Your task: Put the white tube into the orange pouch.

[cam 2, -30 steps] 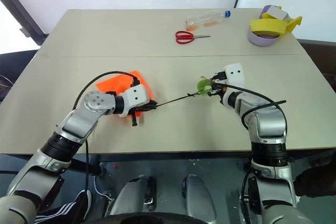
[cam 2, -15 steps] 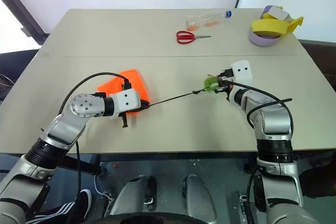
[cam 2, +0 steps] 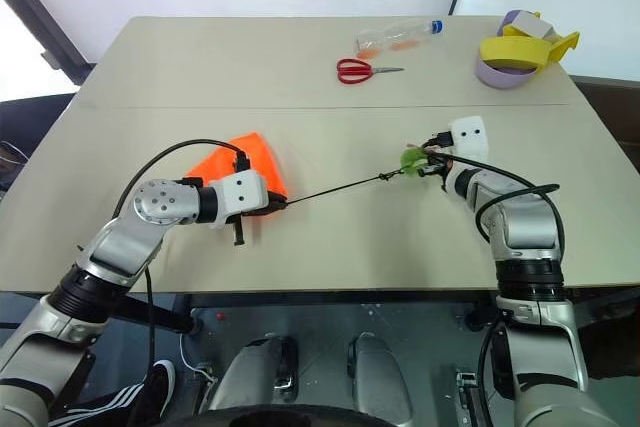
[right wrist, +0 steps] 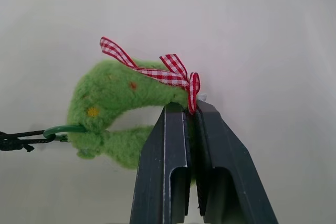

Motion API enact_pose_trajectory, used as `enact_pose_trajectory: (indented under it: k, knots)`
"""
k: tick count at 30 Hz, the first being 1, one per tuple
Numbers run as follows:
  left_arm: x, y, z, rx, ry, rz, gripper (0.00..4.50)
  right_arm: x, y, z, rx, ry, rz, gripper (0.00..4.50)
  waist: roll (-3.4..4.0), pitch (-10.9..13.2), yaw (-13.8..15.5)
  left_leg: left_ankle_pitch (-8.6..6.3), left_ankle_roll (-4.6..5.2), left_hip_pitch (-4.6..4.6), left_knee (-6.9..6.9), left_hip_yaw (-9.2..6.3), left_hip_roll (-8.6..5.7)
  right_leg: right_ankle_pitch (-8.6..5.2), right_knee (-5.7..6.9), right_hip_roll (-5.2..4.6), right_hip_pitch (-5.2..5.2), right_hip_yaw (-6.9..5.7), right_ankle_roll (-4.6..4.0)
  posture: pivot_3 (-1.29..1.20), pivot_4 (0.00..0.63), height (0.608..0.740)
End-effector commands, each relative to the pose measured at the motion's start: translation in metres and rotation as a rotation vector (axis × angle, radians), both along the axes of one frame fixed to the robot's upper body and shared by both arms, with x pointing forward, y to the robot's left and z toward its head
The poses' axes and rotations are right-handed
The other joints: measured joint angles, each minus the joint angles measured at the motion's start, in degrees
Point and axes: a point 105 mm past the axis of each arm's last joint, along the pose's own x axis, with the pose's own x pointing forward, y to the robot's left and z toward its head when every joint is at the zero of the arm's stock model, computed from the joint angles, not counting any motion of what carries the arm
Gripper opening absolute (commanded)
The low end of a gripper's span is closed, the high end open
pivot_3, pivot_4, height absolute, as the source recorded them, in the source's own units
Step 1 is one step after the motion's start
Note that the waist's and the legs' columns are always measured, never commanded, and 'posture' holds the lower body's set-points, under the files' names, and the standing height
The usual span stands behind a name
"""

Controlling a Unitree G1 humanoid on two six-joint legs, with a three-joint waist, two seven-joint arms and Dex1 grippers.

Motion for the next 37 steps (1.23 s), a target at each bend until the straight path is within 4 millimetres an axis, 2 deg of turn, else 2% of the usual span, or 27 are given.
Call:
enact_pose_trajectory:
  k: [1, 3, 5, 8, 9, 12, 15, 17, 24, 32, 37]
  knots:
    - [0.003, 0.012, 0.006, -0.088, 0.052, 0.071, 0.86, -0.006, -0.001, 0.020, -0.019, -0.069, 0.047, 0.72, 0.00, 0.0, 0.0, 0.00, 0.00, 0.00, 0.00, 0.00, 0.00, 0.00, 0.00, 0.00, 0.00, 0.00, 0.00, 0.00, 0.150, 0.740]
    - [0.005, 0.010, 0.014, -0.135, 0.007, 0.072, 1.71, -0.008, 0.004, 0.021, 0.004, -0.071, 0.065, 1.55, 0.00, 0.0, -0.1, 0.00, 0.00, 0.01, 0.00, -0.01, 0.01, 0.00, 0.00, 0.02, 0.00, 0.00, 0.01, 0.00, 0.150, 0.740]
    - [0.006, 0.007, 0.028, -0.230, -0.001, 0.078, 2.70, -0.008, 0.006, 0.026, 0.014, -0.092, 0.085, 2.56, -0.01, 0.0, -0.1, 0.00, 0.00, 0.01, 0.00, -0.01, 0.01, 0.00, 0.00, 0.02, 0.00, 0.00, 0.01, 0.00, 0.150, 0.740]
    - [-0.003, 0.007, 0.051, -0.378, 0.024, 0.037, 4.14, -0.014, 0.017, 0.039, 0.028, -0.157, 0.193, 4.02, -0.01, 0.0, -0.1, 0.00, 0.00, 0.01, 0.02, -0.01, 0.01, 0.00, 0.02, 0.01, 0.00, 0.00, 0.01, 0.00, 0.150, 0.740]
    - [-0.007, 0.011, 0.057, -0.411, 0.020, 0.033, 4.49, -0.018, 0.020, 0.046, 0.028, -0.188, 0.239, 4.46, -0.01, 0.0, -0.1, 0.00, 0.01, 0.01, 0.02, -0.01, 0.01, 0.01, 0.02, 0.01, 0.00, 0.00, 0.01, 0.00, 0.150, 0.740]
    - [-0.014, 0.022, 0.069, -0.509, 0.033, 0.052, 4.49, -0.041, 0.036, 0.060, 0.103, -0.228, 0.435, 4.46, -0.01, 0.0, 0.0, 0.00, 0.01, 0.01, 0.01, -0.02, 0.02, 0.01, 0.01, 0.01, 0.00, 0.00, 0.02, 0.00, 0.150, 0.740]
    - [-0.019, 0.037, 0.068, -0.588, 0.101, 0.127, 4.49, -0.075, 0.046, 0.054, 0.081, -0.210, 0.629, 4.46, -0.02, 0.0, 0.1, -0.03, 0.05, 0.01, -0.01, -0.06, 0.02, 0.01, 0.00, 0.00, 0.04, -0.01, 0.04, 0.00, 0.150, 0.740]
    - [-0.020, 0.050, 0.064, -0.603, 0.114, 0.190, 4.49, -0.087, 0.043, 0.048, 0.054, -0.201, 0.671, 4.46, -0.03, 0.0, 0.1, -0.03, 0.06, 0.03, -0.01, -0.10, 0.02, 0.01, -0.03, -0.01, 0.11, -0.04, 0.06, 0.00, 0.150, 0.740]
    - [-0.007, 0.119, 0.051, -0.668, 0.053, 0.511, 4.49, -0.120, 0.048, 0.034, 0.036, -0.171, 0.816, 4.46, -0.08, 0.1, 0.0, 0.00, 0.11, 0.20, 0.09, -0.08, 0.02, 0.04, -0.13, -0.05, 0.27, -0.01, -0.31, 0.00, 0.150, 0.740]
    - [0.001, 0.179, 0.035, -0.740, -0.028, 0.769, 4.49, -0.119, 0.056, 0.011, -0.040, -0.149, 0.855, 4.46, -0.11, 0.1, 0.1, -0.02, 0.06, 0.44, 0.01, -0.10, 0.04, 0.13, -0.47, -0.22, 0.56, 0.00, -0.56, 0.00, 0.150, 0.740]
    - [0.006, 0.186, 0.033, -0.743, -0.049, 0.806, 4.49, -0.115, 0.058, 0.010, -0.045, -0.158, 0.853, 4.46, -0.10, 0.1, 0.2, -0.10, -0.07, 0.07, -0.03, -0.10, 0.03, 0.14, -0.66, -0.33, 0.28, 0.00, -0.57, 0.00, 0.150, 0.740]
